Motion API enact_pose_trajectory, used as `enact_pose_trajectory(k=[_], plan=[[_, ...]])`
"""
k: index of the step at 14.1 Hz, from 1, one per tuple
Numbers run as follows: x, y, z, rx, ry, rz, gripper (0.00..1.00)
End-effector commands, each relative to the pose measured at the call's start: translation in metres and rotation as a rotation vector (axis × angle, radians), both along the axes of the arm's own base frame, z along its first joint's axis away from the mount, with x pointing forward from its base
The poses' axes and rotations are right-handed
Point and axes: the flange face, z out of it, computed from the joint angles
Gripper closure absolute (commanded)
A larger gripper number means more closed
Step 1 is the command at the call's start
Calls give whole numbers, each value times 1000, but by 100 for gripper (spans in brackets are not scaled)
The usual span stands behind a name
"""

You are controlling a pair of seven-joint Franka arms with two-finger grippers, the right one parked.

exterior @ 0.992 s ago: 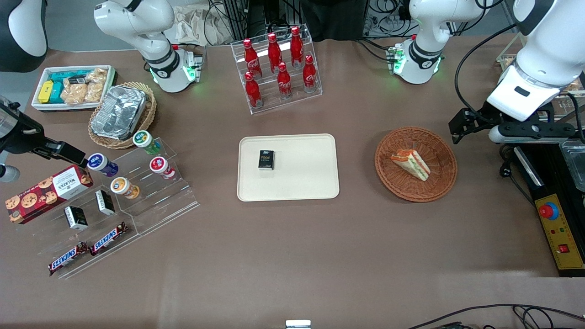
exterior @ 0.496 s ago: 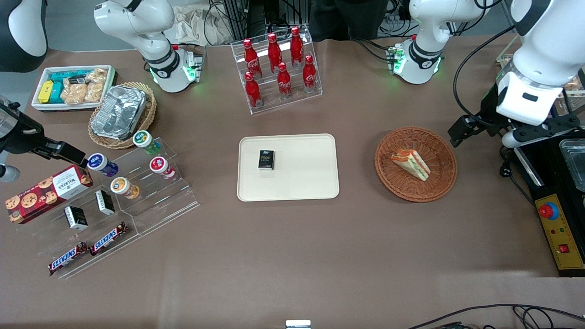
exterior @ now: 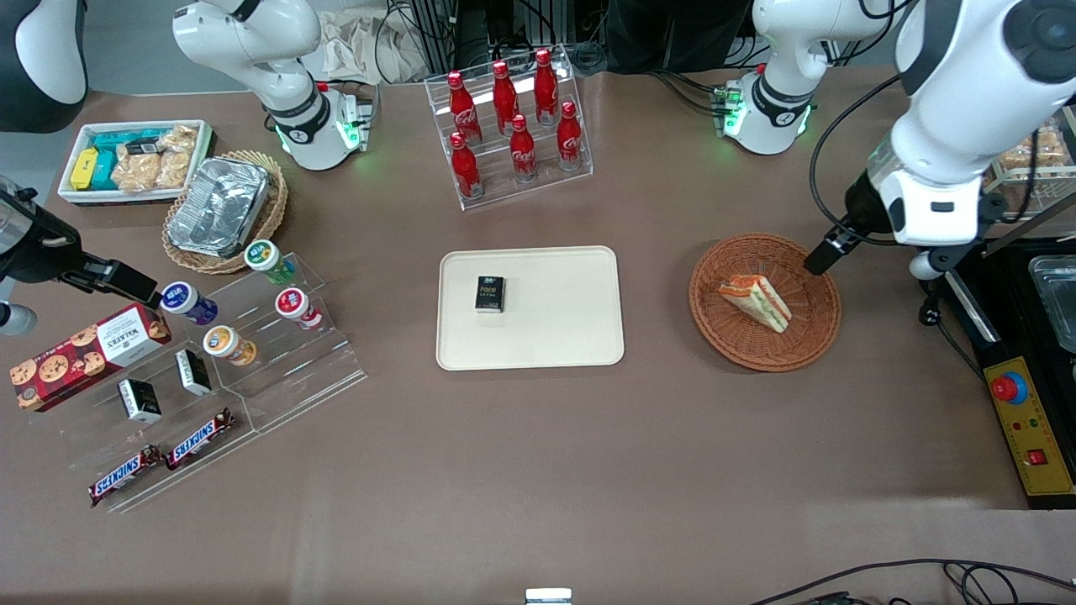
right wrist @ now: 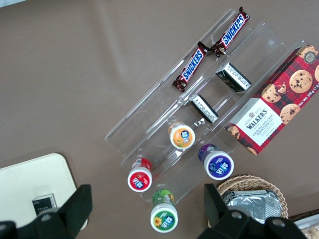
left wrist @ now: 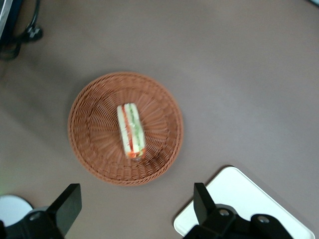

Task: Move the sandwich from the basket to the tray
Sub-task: 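Move the open left gripper down over the sandwich in the basket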

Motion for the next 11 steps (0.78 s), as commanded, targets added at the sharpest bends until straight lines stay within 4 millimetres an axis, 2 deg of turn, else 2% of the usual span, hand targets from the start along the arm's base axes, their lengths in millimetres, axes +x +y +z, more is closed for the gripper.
enact_pose_trajectory(k=[1,3,6,11], plan=[[-18,3,-20,19,30,122,0],[-27,4,-51,27,42,143,0],[-44,4,-112,33,14,173,0],[-46,1,-199,32,37,131,0]])
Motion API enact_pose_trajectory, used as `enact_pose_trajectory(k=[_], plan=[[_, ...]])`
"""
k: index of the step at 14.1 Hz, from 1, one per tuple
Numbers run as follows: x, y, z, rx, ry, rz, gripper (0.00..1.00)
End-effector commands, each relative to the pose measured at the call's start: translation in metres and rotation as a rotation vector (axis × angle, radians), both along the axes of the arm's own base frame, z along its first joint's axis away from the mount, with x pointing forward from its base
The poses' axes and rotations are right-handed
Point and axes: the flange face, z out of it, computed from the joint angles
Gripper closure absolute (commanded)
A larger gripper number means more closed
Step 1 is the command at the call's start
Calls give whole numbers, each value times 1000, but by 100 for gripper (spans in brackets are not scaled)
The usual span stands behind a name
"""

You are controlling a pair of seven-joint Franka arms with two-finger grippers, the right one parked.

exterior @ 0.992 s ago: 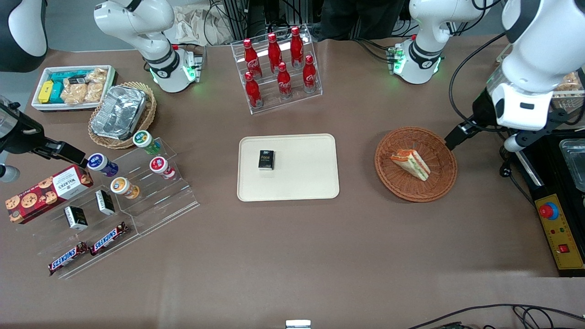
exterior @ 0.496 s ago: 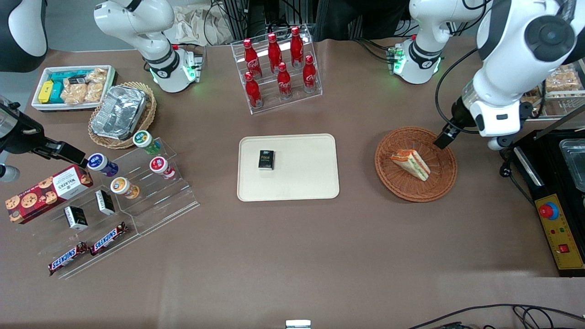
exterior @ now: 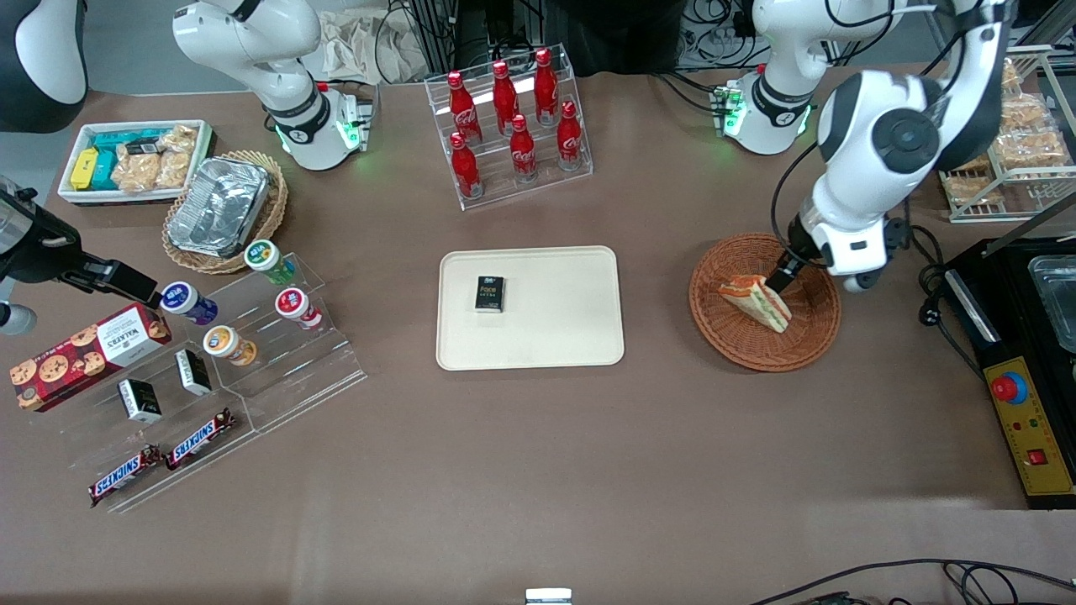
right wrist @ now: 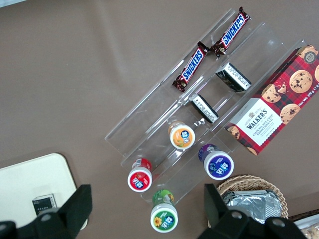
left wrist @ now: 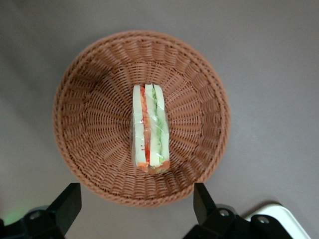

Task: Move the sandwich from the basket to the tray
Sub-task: 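Move the open left gripper down over the sandwich in the basket, then close the left gripper on the wrapped sandwich and lift it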

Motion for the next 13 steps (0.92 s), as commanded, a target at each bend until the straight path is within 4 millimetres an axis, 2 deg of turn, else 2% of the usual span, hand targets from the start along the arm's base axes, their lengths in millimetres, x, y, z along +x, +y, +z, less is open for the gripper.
enact_pose_trajectory(k=[1,4,9,13], plan=[[-1,-4,-33,9,13,-12,0],[2,-5,-63,24,26,-35,0],[10,-6,-94,1,-12,-34,0],[-1,-1,-128,-4,-4,-38,0]])
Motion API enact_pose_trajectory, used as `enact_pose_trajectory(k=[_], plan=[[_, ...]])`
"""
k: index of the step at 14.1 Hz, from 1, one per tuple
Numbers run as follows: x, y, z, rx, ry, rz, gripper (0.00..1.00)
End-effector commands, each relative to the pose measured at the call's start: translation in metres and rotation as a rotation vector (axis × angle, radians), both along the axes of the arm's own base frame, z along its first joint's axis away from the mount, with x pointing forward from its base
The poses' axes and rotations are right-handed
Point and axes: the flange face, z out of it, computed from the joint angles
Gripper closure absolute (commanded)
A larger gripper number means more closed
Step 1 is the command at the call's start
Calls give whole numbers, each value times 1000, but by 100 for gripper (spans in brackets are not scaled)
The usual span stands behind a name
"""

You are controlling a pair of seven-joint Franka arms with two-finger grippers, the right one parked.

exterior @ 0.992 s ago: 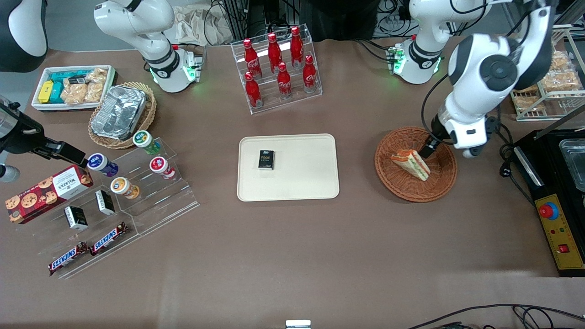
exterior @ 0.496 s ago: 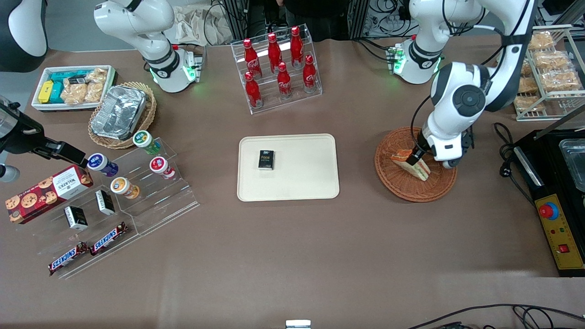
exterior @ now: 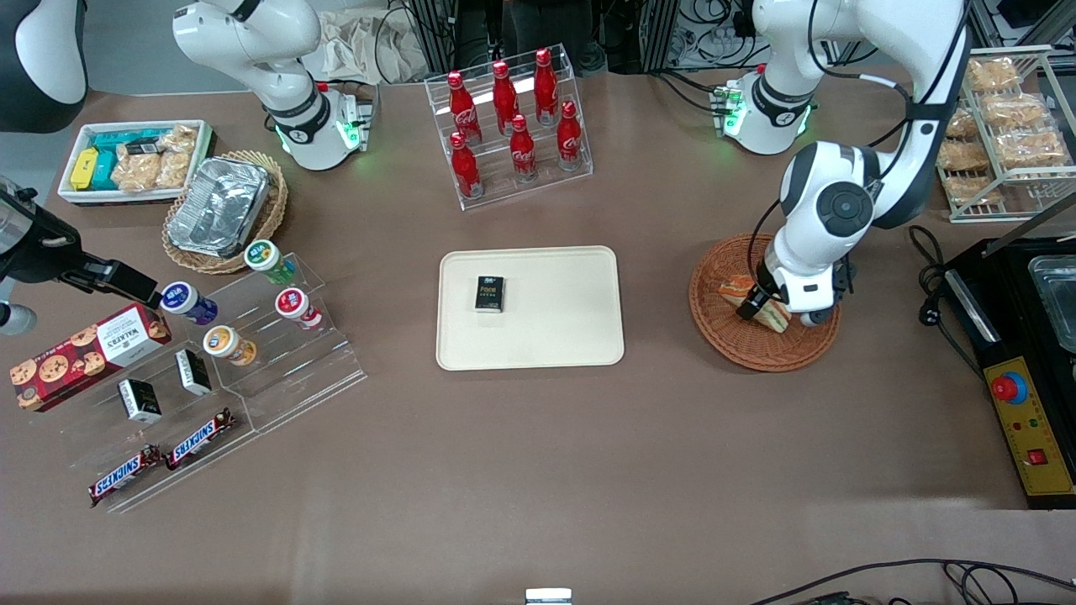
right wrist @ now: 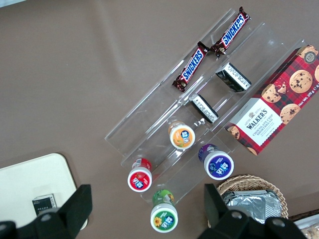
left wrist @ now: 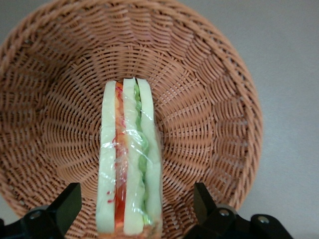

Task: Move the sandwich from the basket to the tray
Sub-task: 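Close the left gripper on the wrapped sandwich and lift it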

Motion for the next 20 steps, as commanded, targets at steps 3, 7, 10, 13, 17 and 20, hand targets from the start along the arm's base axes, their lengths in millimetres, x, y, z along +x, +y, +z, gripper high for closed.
enact_pose_trajectory(k=[3,7,10,13,17,20], plan=[[-15,6,-35,2,-60,-26,13],[-11,9,-36,0,-63,-21,100],[-5,7,-18,-1,-94,-25,100],[6,-2,35,21,-124,-63,100],[39,-55,140,54,-87,-159,100],[47,-98,195,34,-138,-275,100]])
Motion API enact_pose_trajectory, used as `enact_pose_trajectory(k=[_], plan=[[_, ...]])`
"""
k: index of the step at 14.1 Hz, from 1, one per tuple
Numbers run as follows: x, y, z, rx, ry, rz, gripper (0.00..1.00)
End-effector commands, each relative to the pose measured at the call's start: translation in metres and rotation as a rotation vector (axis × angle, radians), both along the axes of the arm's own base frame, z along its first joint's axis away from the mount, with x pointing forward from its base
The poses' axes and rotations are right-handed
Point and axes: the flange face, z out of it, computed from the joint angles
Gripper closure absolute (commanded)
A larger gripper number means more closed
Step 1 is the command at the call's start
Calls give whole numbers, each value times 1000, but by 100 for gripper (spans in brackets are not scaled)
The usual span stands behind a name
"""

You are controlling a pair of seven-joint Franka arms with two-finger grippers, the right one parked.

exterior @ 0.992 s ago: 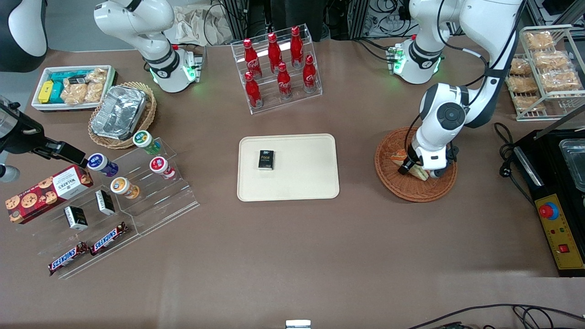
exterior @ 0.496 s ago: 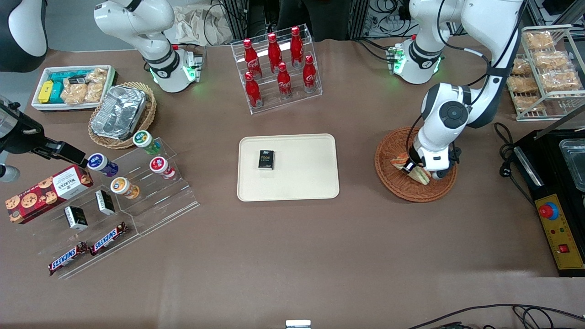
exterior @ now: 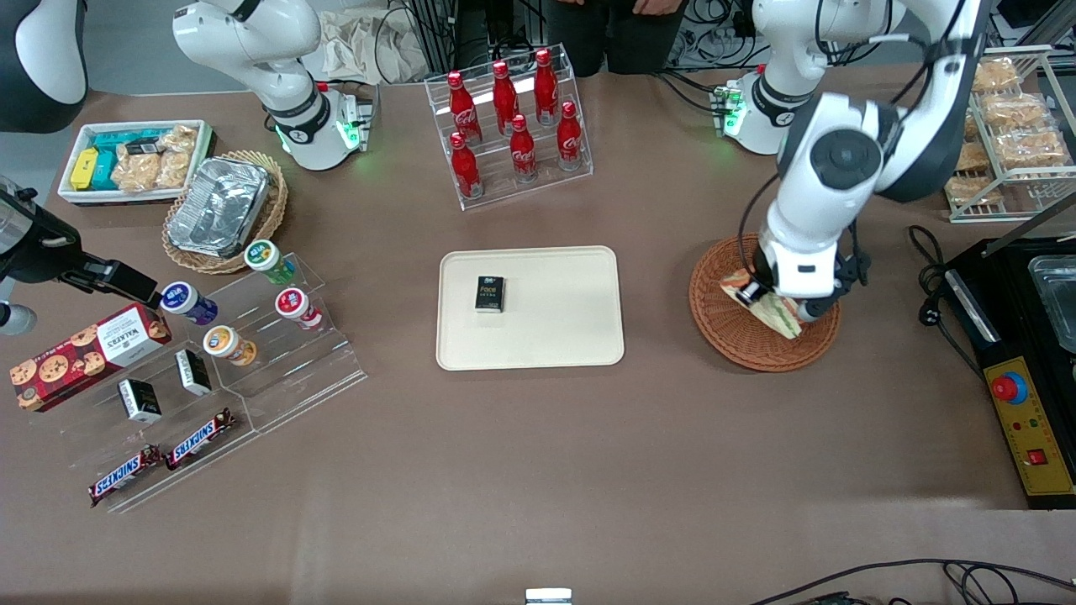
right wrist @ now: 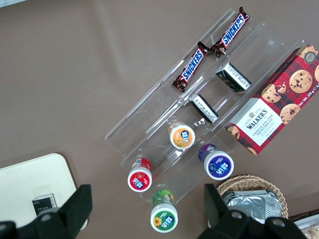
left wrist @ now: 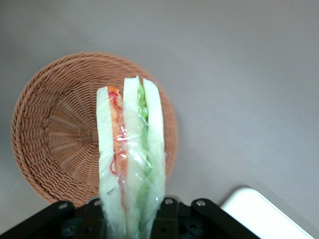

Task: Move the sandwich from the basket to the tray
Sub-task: 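Carry the sandwich with the left gripper over the cream tray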

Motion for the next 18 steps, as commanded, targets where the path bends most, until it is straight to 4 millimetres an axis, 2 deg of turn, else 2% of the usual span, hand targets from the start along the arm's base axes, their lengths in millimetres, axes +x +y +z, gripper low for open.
enact_pose_trajectory(k=[1,3,5,6,8,11,13,14,18], plan=[[5,-36,31,-9,-30,-114,100],[-4,-66,41,-22,-50,-224,100],[-8,-106,46,-45,-58,-304,100],[-7,-120,49,-37,-74,-350,100],[-20,-145,40,-19,-68,-447,100],[-42,-183,18,20,-47,-595,100],[-48,-198,2,6,-38,-624,100],[-58,-212,-4,1,-41,-655,100],[-70,-225,-59,43,28,-765,100]])
